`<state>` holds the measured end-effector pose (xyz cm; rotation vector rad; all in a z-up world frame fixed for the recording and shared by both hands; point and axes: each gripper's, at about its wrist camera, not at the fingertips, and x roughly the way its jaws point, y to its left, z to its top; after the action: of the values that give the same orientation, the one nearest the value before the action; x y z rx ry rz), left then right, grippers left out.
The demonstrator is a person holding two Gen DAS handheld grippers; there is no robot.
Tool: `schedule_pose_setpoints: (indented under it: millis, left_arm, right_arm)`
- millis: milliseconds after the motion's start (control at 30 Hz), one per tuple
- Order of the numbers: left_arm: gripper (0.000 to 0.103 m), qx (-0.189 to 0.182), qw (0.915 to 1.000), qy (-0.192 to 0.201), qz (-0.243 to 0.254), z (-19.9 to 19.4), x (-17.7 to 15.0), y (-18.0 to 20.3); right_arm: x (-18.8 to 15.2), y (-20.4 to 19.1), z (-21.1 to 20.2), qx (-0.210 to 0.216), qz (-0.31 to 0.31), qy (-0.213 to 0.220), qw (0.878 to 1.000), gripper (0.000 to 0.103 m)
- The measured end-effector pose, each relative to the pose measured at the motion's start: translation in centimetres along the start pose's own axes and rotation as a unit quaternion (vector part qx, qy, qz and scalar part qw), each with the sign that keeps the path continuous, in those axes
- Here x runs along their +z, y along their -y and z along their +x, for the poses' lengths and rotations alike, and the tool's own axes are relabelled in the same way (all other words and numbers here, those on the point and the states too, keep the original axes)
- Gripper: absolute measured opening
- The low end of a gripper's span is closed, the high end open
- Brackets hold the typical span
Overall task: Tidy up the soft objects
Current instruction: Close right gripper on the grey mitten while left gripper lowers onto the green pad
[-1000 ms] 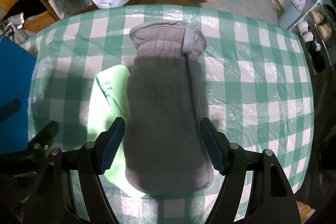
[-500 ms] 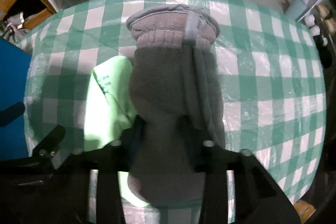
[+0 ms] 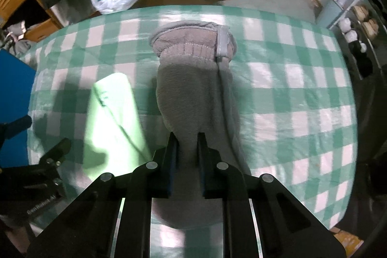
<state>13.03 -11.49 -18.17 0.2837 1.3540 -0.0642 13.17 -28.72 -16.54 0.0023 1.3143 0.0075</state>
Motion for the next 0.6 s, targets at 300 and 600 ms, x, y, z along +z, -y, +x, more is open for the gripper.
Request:
schedule_pose_setpoints:
  millis: [300, 600]
  left_arm:
    - [0.083, -0.040, 0.9987, -0.025, -0.022, 0.9, 0.9, 1.7]
    - [0.083, -0.080, 0.9907, -0.065, -0.089, 2.5, 2.6, 2.1]
  right_arm:
    - [-1.2, 3.8, 0.6, -0.020, 0.020, -0.013, 1.000, 0.012]
    - [-2.0, 4.2, 0.9, -0.030, 0.014, -0.012, 0.999, 0.042]
